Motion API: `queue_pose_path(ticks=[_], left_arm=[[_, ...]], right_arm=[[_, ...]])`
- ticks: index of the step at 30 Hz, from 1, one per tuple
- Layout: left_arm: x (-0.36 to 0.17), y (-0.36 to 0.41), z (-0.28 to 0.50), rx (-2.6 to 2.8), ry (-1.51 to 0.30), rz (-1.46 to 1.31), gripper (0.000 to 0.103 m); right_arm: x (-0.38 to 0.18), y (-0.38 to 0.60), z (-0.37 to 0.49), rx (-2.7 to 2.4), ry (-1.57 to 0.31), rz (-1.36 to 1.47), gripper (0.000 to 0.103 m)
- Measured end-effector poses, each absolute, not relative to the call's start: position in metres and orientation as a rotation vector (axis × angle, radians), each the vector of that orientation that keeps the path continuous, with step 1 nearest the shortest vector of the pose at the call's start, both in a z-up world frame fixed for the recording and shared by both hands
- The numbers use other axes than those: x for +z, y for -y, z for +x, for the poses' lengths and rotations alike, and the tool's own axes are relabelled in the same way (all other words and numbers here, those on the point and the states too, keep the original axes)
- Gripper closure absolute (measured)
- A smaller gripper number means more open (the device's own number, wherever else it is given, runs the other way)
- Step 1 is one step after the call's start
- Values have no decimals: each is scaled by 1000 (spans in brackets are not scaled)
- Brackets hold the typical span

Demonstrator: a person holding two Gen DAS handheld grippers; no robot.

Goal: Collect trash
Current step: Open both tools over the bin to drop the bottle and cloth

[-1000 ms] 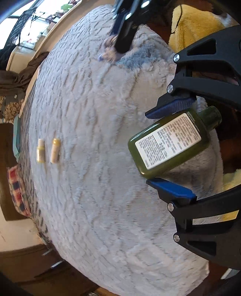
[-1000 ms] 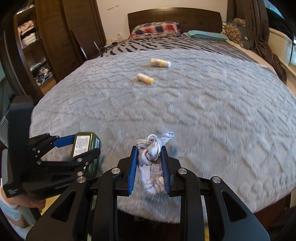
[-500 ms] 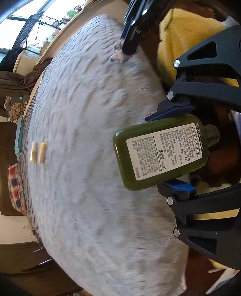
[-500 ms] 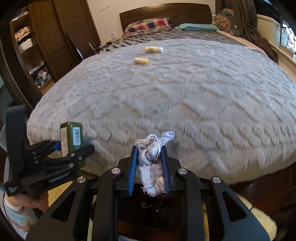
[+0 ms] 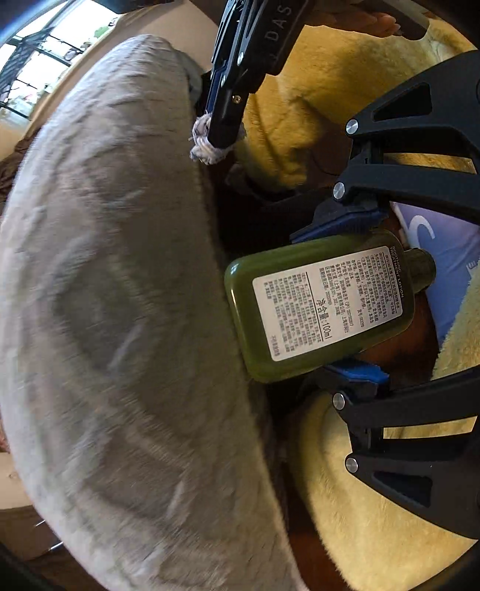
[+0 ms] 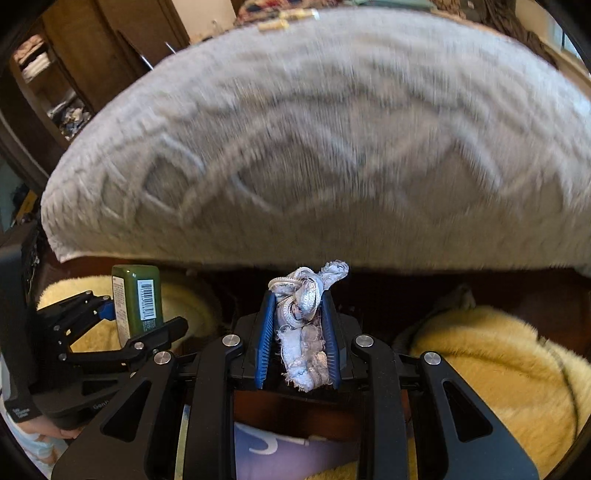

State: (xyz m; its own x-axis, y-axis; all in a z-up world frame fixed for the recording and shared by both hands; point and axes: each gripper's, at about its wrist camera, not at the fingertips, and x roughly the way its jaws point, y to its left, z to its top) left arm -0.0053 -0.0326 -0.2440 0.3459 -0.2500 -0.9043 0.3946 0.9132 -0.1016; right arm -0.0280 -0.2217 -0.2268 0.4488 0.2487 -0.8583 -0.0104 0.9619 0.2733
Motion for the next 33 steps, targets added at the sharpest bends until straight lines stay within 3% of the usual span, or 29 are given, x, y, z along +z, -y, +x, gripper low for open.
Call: queue_pose_path(ticks=[12, 21, 27, 33], left_arm=[[-305, 48, 1, -451, -1266, 118, 50], [-313, 50, 9, -455, -1295, 116, 46], [-298, 48, 14, -427, -1265, 115, 29], [-271, 40, 12, -417, -1221, 107, 22]], right_arm=[[-285, 222, -13, 162, -1233, 297, 77], [-281, 226, 1, 158, -1228, 294, 73], [-266, 229, 4, 129, -1209, 294, 53], [-224, 235, 0, 65, -1113, 262, 21]])
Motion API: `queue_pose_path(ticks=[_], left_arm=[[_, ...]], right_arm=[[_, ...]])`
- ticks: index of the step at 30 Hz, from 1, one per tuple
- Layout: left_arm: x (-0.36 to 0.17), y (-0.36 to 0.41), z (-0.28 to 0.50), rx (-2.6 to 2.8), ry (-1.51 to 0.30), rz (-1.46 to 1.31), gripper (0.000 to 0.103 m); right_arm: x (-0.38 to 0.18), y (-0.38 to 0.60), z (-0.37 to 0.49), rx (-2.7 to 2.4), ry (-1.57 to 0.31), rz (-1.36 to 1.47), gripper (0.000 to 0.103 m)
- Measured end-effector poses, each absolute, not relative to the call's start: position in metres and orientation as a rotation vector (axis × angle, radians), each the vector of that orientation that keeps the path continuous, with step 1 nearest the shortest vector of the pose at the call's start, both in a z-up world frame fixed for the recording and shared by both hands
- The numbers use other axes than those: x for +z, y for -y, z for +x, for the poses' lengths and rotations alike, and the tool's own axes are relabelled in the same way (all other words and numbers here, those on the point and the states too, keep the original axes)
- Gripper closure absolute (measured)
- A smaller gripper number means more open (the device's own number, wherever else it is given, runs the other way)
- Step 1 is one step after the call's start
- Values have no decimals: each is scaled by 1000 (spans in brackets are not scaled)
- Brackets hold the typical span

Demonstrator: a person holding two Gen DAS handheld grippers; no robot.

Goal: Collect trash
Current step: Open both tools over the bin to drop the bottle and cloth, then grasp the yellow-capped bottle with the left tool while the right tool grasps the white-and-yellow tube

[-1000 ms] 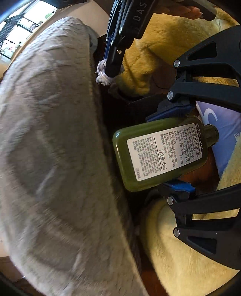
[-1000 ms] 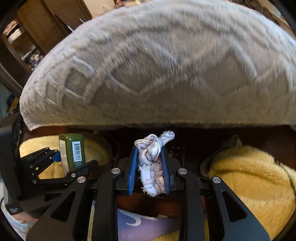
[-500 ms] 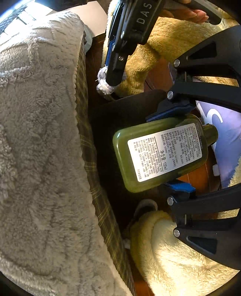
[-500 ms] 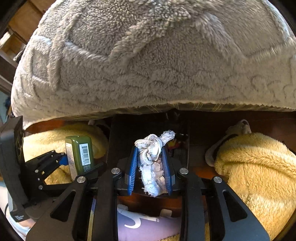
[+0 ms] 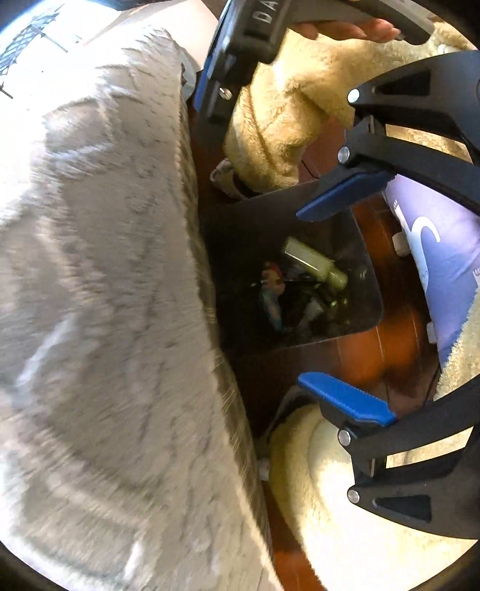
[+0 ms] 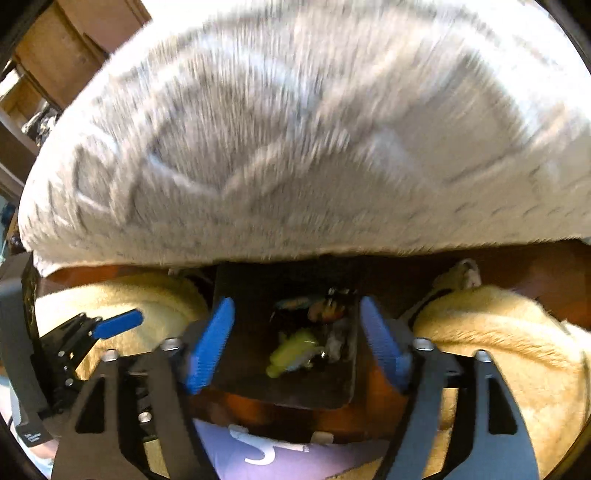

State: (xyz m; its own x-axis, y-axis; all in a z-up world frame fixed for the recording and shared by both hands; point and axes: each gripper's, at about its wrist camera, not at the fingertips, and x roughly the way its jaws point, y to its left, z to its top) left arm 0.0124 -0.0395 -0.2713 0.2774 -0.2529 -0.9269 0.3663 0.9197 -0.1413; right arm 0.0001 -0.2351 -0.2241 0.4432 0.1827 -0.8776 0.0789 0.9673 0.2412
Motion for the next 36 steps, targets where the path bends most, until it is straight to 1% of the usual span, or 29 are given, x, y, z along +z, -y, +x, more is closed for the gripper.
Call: queue_pose_path(ticks=[2, 9, 14, 19, 26, 29, 31, 33, 35, 36], left_arm=[[-255, 38, 11, -416, -1192, 112, 22], [-182, 30, 29, -408, -1034, 113, 20], [-141, 21, 58, -380, -955, 113, 20], [-110, 14, 105, -330, -902, 121, 20], [-95, 16, 186, -298, -901, 148, 20], [-99, 12, 210, -310, -920, 144, 20], [-101, 12, 228, -311, -935, 137, 20], [-104, 14, 246, -300, -942, 144, 20], [-106, 17, 263, -292, -948, 152, 20], [-107, 19, 272, -291, -952, 157, 20]], right_arm=[[-199, 239, -2, 39, -1045, 236, 17], [-122, 254, 12, 8, -862, 190, 16], [-83, 260, 47, -2, -806, 151, 16], [-67, 270, 86, 21, -770, 130, 16], [-71, 261, 175, 98, -810, 106, 16], [-76, 247, 213, 127, -826, 80, 16], [-81, 238, 238, 150, -831, 74, 18], [-87, 230, 261, 163, -840, 67, 22], [-94, 223, 284, 195, -861, 70, 36], [-97, 219, 295, 212, -872, 74, 38]])
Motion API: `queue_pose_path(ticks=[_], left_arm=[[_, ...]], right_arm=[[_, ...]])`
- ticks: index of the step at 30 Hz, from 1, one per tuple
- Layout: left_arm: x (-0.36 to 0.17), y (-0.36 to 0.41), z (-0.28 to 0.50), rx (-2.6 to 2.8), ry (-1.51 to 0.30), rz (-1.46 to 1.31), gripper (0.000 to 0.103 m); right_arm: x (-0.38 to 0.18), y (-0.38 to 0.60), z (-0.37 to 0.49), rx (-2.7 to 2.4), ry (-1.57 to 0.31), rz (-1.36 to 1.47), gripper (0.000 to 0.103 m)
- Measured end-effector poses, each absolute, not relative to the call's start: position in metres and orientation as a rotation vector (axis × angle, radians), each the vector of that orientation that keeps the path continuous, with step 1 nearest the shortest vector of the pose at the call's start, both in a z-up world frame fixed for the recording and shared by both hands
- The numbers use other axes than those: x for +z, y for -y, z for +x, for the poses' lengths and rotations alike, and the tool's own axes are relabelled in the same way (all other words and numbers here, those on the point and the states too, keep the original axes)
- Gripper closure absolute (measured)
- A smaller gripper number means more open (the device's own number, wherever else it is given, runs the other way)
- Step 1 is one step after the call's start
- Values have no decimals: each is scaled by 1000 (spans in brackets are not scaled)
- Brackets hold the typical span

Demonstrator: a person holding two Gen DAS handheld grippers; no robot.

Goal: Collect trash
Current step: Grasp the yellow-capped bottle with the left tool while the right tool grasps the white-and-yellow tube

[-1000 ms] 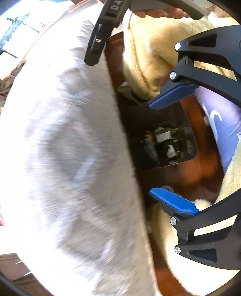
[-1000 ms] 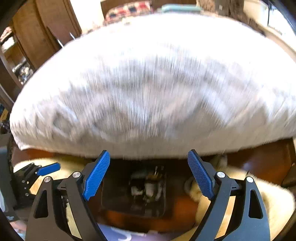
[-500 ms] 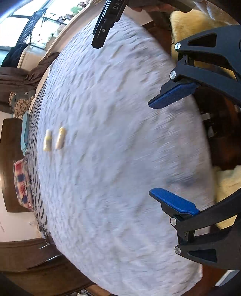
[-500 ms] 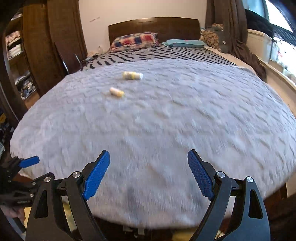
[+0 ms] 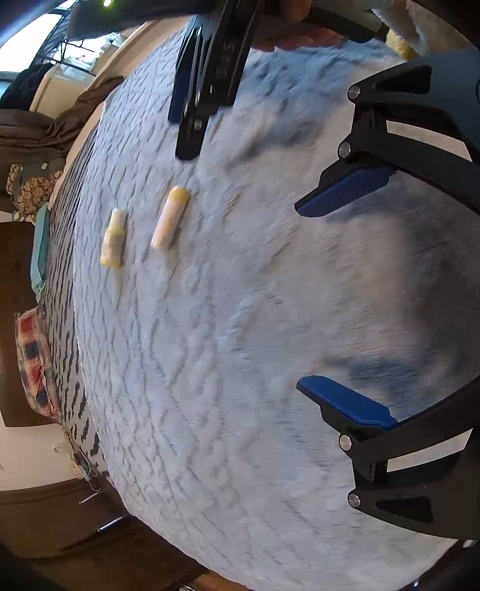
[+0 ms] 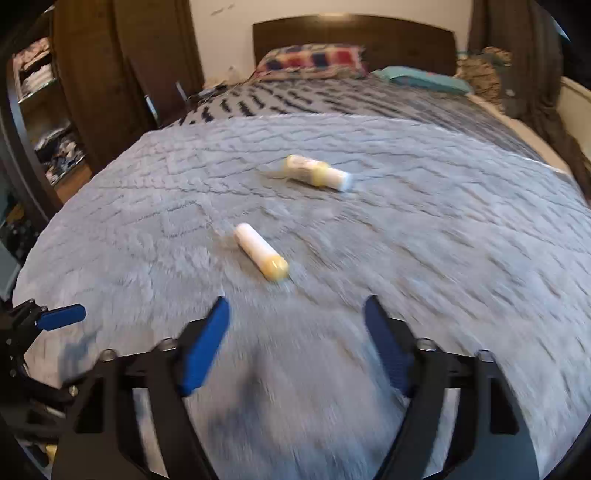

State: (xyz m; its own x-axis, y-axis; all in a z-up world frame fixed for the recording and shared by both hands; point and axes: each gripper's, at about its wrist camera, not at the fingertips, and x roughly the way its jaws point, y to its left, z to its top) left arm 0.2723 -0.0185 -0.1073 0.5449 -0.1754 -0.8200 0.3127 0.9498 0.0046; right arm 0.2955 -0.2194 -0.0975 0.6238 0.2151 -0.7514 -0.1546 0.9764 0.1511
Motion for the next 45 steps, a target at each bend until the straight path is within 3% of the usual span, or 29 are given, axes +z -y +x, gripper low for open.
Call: queue_pose_path(ticks=[6, 10, 15, 29, 45], left_arm=[[-110, 26, 303, -298, -956, 176, 20], [-110, 31, 320, -306, -953, 177, 20], [-111, 48, 339, -323, -948, 193, 20], [-109, 130, 422, -390, -901, 216, 20], [-131, 181, 492, -438, -932, 182, 19]], right_arm=[[-117, 199, 340, 287, -919, 50, 54], [-124, 197, 354, 308, -947, 27, 71], [-120, 213, 361, 273, -932, 25, 82], [-100, 319, 368, 82, -872, 88, 82], [-118, 335, 376, 119, -870, 125, 82]])
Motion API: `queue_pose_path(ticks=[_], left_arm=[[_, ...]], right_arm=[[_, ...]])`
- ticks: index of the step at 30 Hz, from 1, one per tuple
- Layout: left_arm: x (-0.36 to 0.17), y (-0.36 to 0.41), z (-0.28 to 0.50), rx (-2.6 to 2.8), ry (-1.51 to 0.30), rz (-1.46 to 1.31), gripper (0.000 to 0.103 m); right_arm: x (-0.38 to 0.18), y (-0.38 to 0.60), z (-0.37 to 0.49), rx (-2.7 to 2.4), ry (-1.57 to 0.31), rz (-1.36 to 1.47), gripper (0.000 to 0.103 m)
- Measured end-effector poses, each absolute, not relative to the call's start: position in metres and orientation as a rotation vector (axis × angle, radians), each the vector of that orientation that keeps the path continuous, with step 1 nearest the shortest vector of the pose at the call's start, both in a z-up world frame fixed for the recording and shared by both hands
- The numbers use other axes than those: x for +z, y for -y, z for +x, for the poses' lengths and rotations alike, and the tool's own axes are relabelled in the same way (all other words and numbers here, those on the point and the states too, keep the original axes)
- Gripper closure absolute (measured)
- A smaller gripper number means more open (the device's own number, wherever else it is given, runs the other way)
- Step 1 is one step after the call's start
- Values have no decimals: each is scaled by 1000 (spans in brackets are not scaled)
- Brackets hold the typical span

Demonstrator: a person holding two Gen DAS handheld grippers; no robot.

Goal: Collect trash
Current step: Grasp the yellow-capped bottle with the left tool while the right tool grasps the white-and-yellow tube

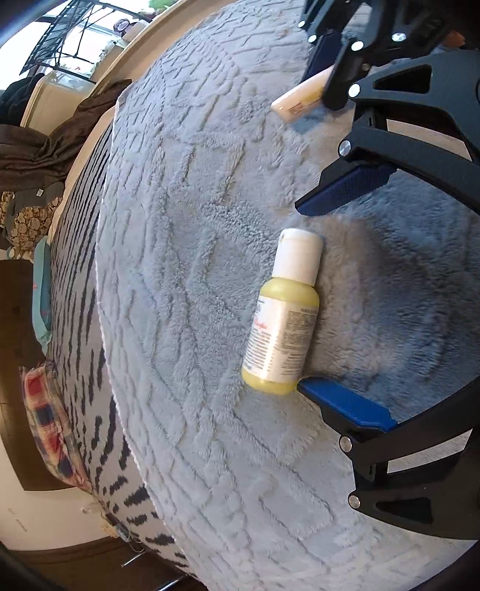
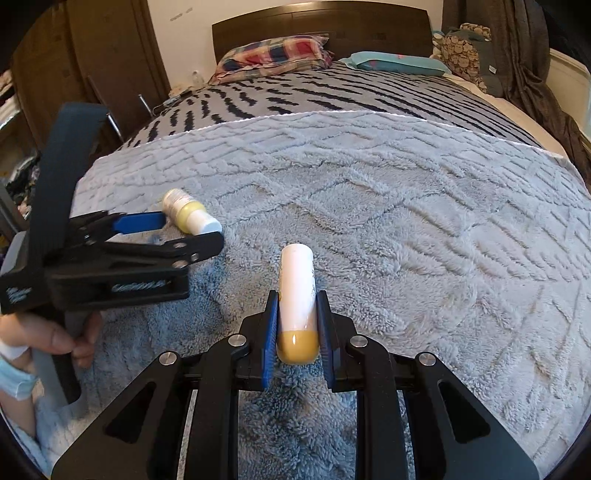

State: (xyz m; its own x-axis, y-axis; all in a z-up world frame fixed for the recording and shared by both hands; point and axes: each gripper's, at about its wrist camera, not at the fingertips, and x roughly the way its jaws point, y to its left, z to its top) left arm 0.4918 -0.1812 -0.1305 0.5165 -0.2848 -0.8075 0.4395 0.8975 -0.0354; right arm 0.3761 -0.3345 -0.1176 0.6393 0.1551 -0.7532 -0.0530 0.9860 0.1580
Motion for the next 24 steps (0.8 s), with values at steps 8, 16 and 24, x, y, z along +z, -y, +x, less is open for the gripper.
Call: queue_pose_path(ticks=[8, 16, 24], left_arm=[[-134, 188, 496, -471, -911, 216, 23], [-139, 197, 504, -488, -910, 240, 22], [-136, 200, 496, -509, -917, 236, 66]], right_arm=[[-122, 332, 378, 113, -876, 112, 82], [-126, 333, 381, 113, -884, 122, 82], [-126, 334, 380, 107, -877, 127, 82]])
